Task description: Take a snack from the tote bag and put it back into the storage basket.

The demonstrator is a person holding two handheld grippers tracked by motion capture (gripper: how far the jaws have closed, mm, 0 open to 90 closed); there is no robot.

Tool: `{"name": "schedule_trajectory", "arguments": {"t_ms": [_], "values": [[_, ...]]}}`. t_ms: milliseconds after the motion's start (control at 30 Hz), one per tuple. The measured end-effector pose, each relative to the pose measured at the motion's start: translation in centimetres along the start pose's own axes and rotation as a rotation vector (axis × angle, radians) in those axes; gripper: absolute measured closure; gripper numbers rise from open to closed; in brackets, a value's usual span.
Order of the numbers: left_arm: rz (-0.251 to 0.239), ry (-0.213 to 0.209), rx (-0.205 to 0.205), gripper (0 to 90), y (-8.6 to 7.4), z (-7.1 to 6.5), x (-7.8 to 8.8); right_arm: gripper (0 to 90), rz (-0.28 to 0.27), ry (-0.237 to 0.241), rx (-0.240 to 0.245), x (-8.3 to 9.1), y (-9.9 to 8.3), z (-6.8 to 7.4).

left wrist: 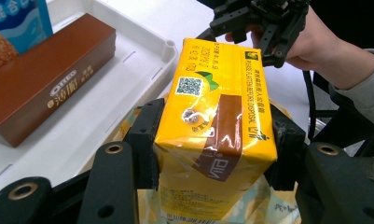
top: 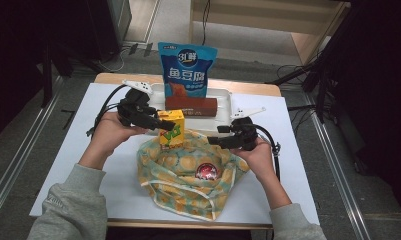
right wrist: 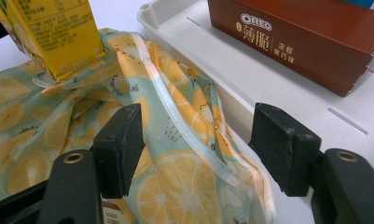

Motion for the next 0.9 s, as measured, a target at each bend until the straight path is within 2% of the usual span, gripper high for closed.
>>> {"name": "schedule_trajectory", "arguments": {"t_ms": [633, 900], "values": [[-0.03, 0.036, 0.023, 49.5, 0.8, 1.9, 0.7, 35.0, -0.002, -0.001, 0.0, 0.3, 0.0, 0.3], [-0.041, 0.062, 0.014, 49.5, 1.4, 2.0, 1.4, 35.0, -0.006, -0.01, 0.0, 0.7, -0.2, 0.5]]}}
Point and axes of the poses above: each handheld gripper's, and its own axes: x roughly backward along the jaws, y roughly out of its top, z roughly to its left, the point moved 1 cm from there along -x, roughly forward along the jaws, and after that the axes turned 6 degrees about -z, right-handed, at the moved point
